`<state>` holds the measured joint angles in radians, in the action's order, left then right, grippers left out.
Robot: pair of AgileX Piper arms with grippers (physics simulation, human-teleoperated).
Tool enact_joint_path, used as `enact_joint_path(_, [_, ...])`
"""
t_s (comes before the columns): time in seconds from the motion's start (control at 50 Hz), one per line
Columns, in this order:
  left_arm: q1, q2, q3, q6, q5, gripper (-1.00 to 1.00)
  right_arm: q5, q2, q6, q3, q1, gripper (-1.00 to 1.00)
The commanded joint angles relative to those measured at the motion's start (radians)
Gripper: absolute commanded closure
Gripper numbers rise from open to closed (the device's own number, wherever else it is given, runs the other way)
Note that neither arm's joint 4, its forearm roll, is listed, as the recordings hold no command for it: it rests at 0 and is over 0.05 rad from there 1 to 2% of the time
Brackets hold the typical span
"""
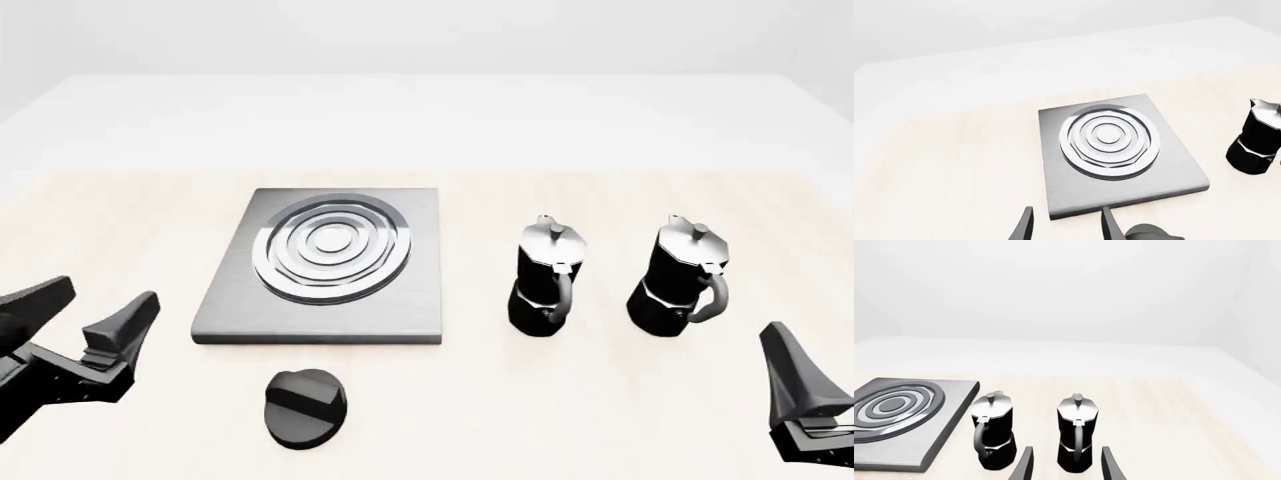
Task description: Turn off the stove.
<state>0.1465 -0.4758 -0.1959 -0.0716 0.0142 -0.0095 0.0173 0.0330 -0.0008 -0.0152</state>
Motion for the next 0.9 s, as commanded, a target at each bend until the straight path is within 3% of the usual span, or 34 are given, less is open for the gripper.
enact_joint_path(0.02, [0.068,-0.215,-0.133,-0.061,0.097,-1.00,-0.007,0.009,0.003,0.000,-0.006,-1.00])
enact_joint_path(0.1, [0.079,-0.251,-0.177,-0.060,0.172,-1.00,-0.020,0.024,0.006,0.000,-0.007,-1.00])
enact_joint_path(0.12, [0.056,-0.286,-0.182,-0.103,0.186,-1.00,-0.022,0.026,0.007,0.000,-0.007,-1.00])
enact_joint_path(0.18, [0.044,-0.335,-0.187,-0.123,0.198,-1.00,-0.024,0.028,0.008,0.000,-0.008,-1.00])
enact_joint_path(0.22, [0.047,-0.362,-0.206,-0.124,0.232,-1.00,-0.023,0.026,0.009,0.000,-0.008,-1.00])
enact_joint_path(0.26, [0.085,-0.389,-0.228,-0.078,0.264,-1.00,-0.021,0.025,0.010,0.000,-0.010,-1.00])
enact_joint_path(0.28, [0.061,-0.390,-0.238,-0.126,0.283,-1.00,-0.021,0.025,0.010,0.000,-0.012,-1.00])
enact_joint_path(0.34, [0.063,-0.403,-0.259,-0.168,0.313,-1.00,-0.021,0.026,0.010,0.000,-0.015,-1.00])
enact_joint_path(0.44, [0.091,-0.449,-0.286,-0.175,0.347,-1.00,-0.018,0.023,0.007,0.000,-0.016,-1.00])
enact_joint_path(0.48, [0.137,-0.475,-0.315,-0.079,0.368,-1.00,-0.011,0.015,0.002,0.000,-0.015,-1.00])
enact_joint_path(0.56, [0.113,-0.524,-0.284,-0.145,0.323,-1.00,-0.007,0.009,-0.007,0.000,-0.011,-1.00])
enact_joint_path(0.64, [0.121,-0.562,-0.276,-0.137,0.293,-1.00,-0.007,0.009,-0.008,0.000,-0.009,-1.00])
enact_joint_path(0.72, [0.162,-0.614,-0.273,-0.077,0.264,-1.00,-0.005,0.006,-0.009,0.000,-0.007,-1.00])
enact_joint_path(0.74, [0.191,-0.630,-0.279,-0.026,0.262,-1.00,-0.005,0.006,-0.009,0.000,-0.006,-1.00])
enact_joint_path(0.9, [0.197,-0.687,-0.229,-0.015,0.190,-1.00,-0.009,0.011,-0.001,0.000,-0.005,-1.00])
